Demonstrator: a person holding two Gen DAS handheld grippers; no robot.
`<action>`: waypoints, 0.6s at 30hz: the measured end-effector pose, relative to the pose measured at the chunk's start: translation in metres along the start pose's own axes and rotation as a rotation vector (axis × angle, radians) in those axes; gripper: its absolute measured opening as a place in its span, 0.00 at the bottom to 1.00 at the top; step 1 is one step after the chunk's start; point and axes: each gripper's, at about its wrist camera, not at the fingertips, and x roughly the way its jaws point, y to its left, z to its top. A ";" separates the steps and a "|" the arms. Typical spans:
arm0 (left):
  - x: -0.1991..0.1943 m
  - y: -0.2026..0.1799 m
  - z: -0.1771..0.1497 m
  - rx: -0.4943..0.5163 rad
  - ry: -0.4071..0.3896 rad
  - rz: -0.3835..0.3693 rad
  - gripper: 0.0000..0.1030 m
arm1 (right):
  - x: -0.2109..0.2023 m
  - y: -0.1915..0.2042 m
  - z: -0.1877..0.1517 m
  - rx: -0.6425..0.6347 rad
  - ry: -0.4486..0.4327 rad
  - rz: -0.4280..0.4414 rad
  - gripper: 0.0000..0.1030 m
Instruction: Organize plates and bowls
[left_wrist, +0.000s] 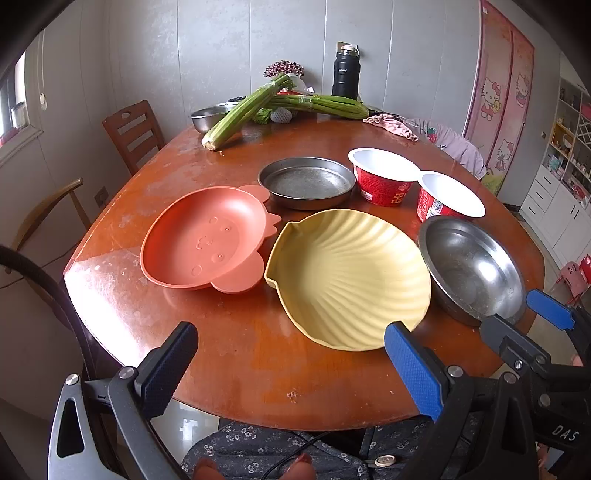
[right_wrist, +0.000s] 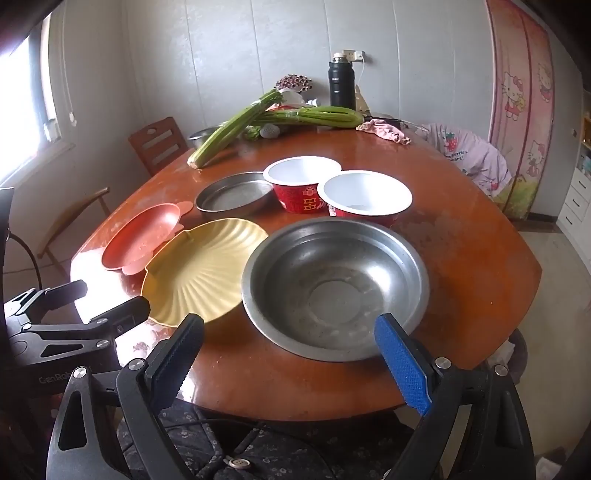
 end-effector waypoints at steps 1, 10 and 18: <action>0.000 0.000 0.000 -0.001 0.001 0.000 0.98 | 0.000 0.000 0.000 0.000 -0.002 -0.004 0.91; 0.001 -0.003 0.000 0.003 0.000 -0.001 0.98 | -0.001 -0.001 0.000 0.003 -0.006 -0.003 0.91; 0.004 -0.001 -0.001 0.001 0.004 -0.006 0.98 | -0.001 -0.002 0.000 0.000 -0.006 -0.004 0.91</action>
